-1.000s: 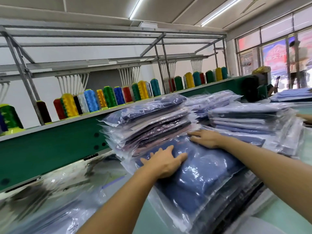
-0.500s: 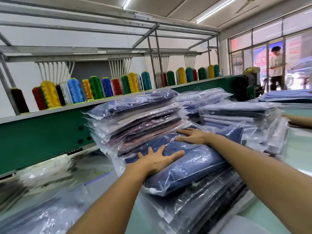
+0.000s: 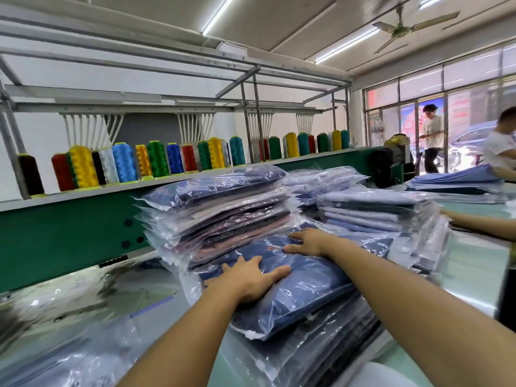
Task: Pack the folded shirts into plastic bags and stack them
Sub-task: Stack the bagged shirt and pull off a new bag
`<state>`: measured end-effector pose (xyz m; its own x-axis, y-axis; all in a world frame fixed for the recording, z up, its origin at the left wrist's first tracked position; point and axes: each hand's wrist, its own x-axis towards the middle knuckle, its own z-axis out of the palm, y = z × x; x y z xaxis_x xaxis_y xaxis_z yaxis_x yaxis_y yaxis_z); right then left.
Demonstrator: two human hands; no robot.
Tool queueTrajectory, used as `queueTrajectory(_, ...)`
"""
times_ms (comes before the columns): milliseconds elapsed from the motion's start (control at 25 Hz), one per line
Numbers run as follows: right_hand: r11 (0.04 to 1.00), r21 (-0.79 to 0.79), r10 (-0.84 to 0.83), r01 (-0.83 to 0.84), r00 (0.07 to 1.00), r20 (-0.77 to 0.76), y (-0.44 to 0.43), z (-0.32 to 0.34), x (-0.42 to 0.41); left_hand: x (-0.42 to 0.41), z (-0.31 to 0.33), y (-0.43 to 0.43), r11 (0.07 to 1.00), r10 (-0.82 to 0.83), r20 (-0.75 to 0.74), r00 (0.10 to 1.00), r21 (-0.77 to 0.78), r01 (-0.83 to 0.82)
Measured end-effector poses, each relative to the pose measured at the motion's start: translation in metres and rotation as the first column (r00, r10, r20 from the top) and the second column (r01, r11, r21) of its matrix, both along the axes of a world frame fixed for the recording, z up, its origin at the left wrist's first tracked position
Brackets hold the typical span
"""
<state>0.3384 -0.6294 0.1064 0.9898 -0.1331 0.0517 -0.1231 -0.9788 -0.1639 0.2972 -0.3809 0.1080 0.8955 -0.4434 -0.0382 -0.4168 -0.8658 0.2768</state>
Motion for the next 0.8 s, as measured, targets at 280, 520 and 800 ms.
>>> queueTrajectory(280, 1.000, -0.007, 0.016, -0.015, 0.950, 0.313, 0.046, 0.024, -0.027, -0.005, 0.009, 0.013, 0.999, -0.009, 0.276, 0.961, -0.046, 0.022)
queueTrajectory(520, 0.967, 0.161, 0.097, -0.195, 0.874, 0.477, 0.140, 0.041, -0.056, -0.022, 0.021, 0.065, 0.978, 0.136, 0.527, 0.839, -0.204, -0.030)
queueTrajectory(800, 0.896, 0.128, 0.313, -0.425, 0.808, 0.499, 0.272, 0.046, -0.080, -0.064, 0.031, 0.156, 0.948, 0.239, 0.565, 0.790, -0.313, -0.063)
